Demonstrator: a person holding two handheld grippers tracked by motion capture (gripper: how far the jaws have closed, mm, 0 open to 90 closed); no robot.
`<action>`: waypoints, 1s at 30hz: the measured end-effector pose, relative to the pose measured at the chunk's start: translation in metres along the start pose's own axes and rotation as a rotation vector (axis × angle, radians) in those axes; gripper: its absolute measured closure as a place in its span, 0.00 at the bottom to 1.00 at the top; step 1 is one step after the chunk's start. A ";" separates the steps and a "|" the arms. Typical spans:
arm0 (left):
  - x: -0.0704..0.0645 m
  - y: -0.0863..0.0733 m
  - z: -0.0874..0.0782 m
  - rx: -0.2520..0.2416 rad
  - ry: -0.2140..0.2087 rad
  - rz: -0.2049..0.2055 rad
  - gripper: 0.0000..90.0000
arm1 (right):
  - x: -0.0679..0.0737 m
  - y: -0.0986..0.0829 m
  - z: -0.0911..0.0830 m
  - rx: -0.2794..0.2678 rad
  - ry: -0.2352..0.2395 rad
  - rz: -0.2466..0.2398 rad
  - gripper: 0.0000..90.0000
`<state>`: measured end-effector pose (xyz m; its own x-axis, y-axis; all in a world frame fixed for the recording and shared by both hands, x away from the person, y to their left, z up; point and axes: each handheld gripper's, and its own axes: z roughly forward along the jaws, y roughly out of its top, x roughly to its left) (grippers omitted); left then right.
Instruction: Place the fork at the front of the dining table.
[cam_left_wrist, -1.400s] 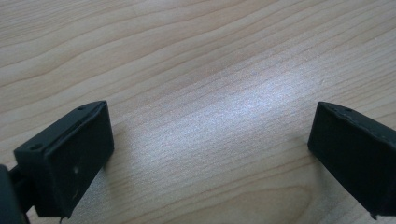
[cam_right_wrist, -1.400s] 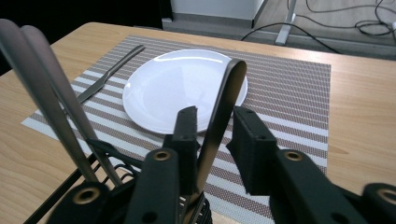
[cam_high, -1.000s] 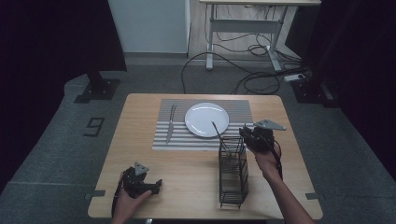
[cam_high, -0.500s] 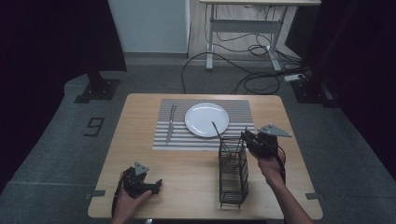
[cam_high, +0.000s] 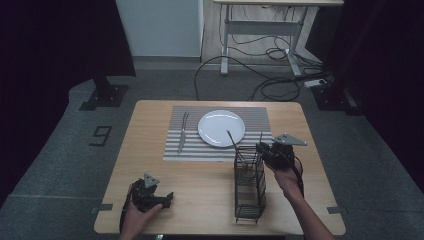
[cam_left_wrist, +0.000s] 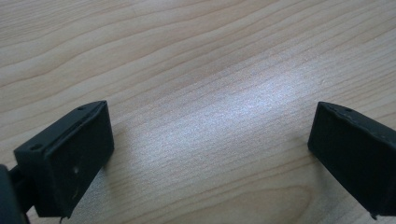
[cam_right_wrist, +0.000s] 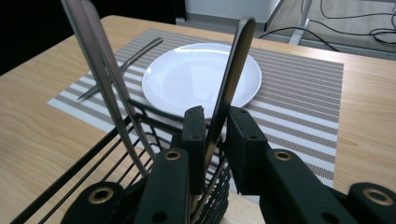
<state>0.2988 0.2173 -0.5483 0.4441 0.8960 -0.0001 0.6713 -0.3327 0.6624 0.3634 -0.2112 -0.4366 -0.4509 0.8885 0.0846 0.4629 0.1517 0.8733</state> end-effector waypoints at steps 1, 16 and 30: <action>0.000 0.000 0.000 0.000 0.000 0.000 0.00 | 0.001 -0.001 0.000 0.004 0.002 -0.003 0.86; 0.000 0.000 0.000 -0.001 0.000 0.000 0.00 | 0.004 -0.004 -0.004 -0.008 0.019 0.008 0.89; 0.000 0.000 0.000 -0.002 0.001 0.000 0.00 | 0.014 -0.007 -0.014 -0.049 0.052 0.003 0.91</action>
<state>0.2988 0.2172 -0.5485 0.4439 0.8961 0.0005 0.6701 -0.3324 0.6637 0.3428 -0.2056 -0.4351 -0.4888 0.8653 0.1110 0.4273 0.1266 0.8952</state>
